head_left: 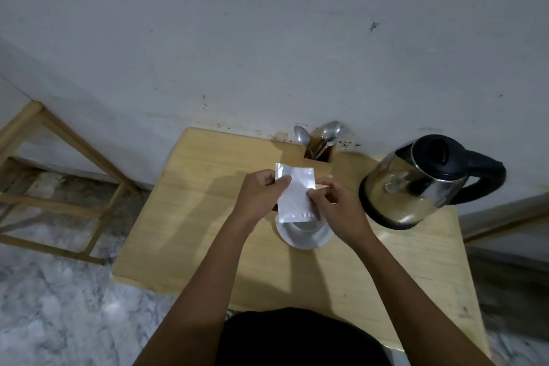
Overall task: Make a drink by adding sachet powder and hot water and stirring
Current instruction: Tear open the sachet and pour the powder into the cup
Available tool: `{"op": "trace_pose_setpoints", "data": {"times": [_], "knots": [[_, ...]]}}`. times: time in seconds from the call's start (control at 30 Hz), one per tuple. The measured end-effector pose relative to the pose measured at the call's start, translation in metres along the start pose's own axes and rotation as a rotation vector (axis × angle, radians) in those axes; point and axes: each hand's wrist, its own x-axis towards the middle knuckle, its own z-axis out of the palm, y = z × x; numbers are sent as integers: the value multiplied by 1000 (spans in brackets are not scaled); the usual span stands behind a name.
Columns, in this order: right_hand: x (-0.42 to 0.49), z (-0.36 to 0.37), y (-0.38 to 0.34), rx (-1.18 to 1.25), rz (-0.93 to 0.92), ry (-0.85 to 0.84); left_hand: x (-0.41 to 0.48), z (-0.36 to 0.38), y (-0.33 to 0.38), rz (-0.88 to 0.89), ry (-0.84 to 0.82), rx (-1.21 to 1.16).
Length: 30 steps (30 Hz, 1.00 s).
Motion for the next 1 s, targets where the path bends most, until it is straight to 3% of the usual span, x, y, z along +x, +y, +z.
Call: {"op": "trace_pose_setpoints", "data": {"times": [0.1, 0.27, 0.53, 0.67, 0.8, 1.0], "knots": [[-16, -14, 23, -106, -96, -26, 1, 14, 1, -10, -3, 69], [-37, -29, 49, -302, -310, -217, -1, 30, -2, -32, 1, 130], [-42, -27, 59, -234, -416, 65, -14, 46, 2, -133, -84, 107], [-42, -35, 61, -193, -350, 74, -13, 34, -3, -162, -111, 133], [-34, -46, 60, -163, -244, 51, -4, 19, -22, -43, -60, 233], [-10, -51, 48, -389, -177, -64, 6, 14, -49, 104, -210, 416]]}}
